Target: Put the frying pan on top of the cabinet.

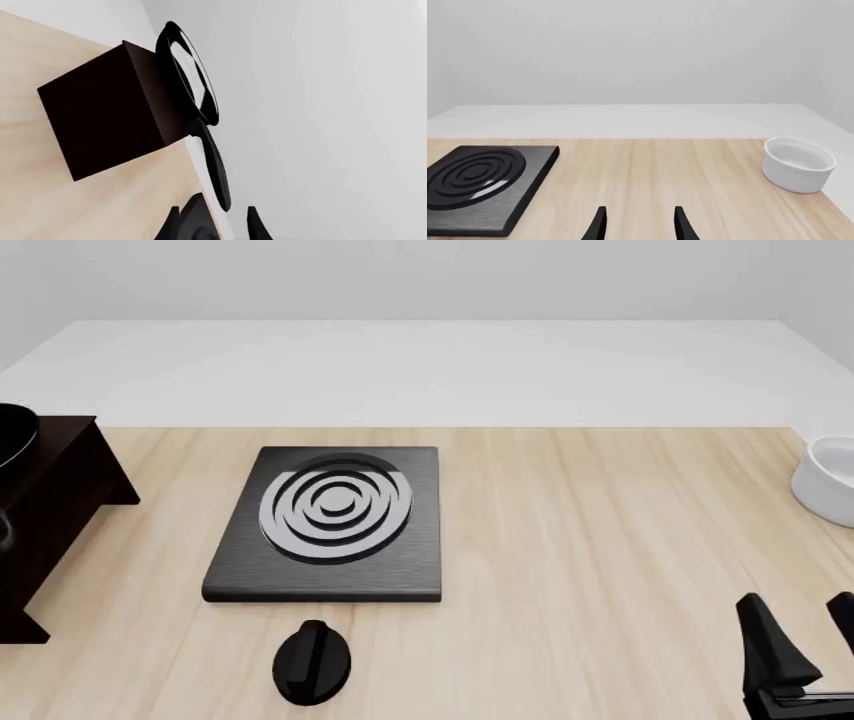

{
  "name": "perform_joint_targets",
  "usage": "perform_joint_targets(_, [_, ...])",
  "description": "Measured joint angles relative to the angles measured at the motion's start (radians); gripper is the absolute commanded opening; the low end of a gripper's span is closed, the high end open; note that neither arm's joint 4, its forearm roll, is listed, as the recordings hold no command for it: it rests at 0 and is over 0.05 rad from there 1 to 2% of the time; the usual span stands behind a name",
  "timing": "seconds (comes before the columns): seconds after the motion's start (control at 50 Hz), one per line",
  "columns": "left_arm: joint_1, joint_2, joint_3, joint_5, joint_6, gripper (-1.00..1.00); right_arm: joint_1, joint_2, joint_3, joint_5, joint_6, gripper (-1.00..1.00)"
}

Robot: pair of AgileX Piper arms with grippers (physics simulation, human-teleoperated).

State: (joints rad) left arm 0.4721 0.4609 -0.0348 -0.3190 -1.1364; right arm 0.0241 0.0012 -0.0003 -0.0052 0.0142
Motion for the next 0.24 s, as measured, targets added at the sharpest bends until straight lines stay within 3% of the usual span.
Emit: perform_joint_targets(0.24, [0.000,-0.248,-0.023,0.260,0.005,1.00,0.000,0.000,0.000,-0.010,0.000,1.00])
